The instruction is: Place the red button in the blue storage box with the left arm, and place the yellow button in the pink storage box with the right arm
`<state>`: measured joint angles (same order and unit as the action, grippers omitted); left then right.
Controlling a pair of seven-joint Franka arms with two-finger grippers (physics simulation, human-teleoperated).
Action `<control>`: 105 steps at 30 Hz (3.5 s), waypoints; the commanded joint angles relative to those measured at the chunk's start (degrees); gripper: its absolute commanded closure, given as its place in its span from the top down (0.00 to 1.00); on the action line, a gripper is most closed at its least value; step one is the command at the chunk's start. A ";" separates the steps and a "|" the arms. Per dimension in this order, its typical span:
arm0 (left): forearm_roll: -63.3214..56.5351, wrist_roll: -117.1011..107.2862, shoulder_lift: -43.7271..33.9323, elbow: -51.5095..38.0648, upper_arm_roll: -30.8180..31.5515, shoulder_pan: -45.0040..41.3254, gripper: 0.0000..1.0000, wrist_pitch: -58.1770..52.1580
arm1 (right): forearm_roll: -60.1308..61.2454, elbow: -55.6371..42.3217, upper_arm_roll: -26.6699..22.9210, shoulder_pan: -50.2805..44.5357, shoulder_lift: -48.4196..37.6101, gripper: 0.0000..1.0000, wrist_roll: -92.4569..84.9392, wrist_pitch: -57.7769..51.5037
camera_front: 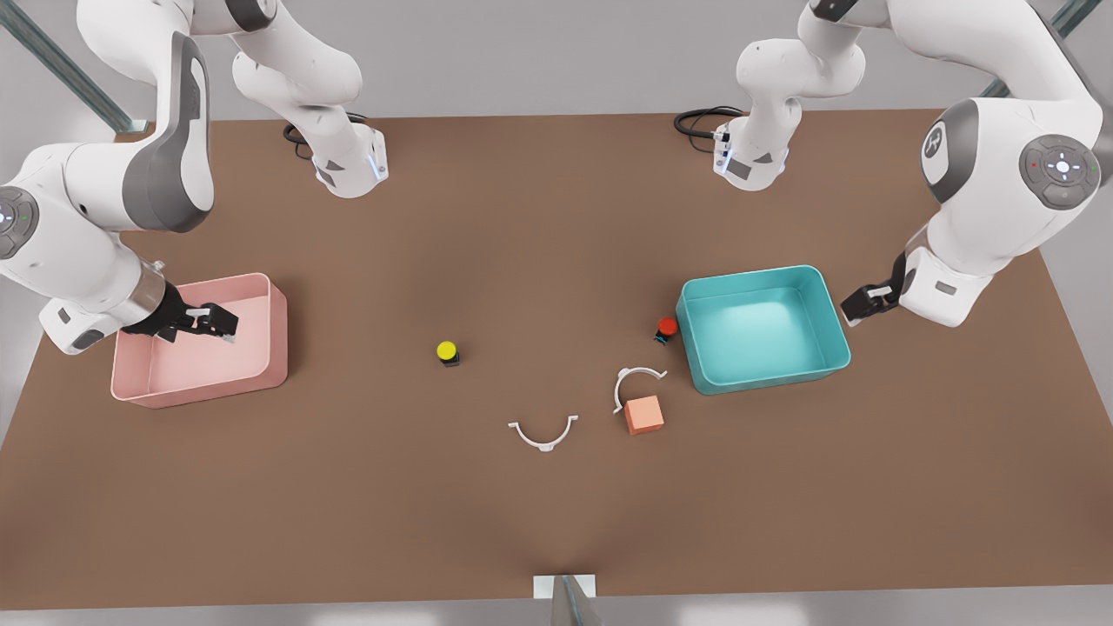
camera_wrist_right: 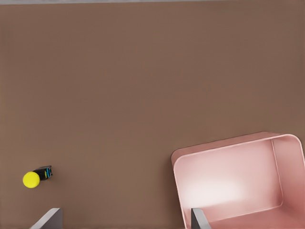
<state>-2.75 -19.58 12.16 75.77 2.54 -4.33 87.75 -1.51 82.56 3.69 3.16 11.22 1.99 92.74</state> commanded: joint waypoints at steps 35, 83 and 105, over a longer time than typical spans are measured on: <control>5.04 -125.44 2.08 36.11 -0.25 -23.18 1.00 38.90 | -1.31 17.46 4.93 -23.90 16.28 1.00 25.96 24.68; 2.66 -124.92 13.86 47.80 -0.43 -24.41 1.00 58.94 | -1.83 30.91 5.37 -23.29 20.15 0.65 26.05 47.71; 2.22 -121.75 10.34 47.80 -0.43 -24.41 0.60 56.30 | -4.29 23.09 4.93 -22.32 19.01 0.49 25.17 39.27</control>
<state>-0.61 -142.74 22.46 123.60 2.11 -28.68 144.68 -5.39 106.77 8.64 -19.17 30.51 27.17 137.39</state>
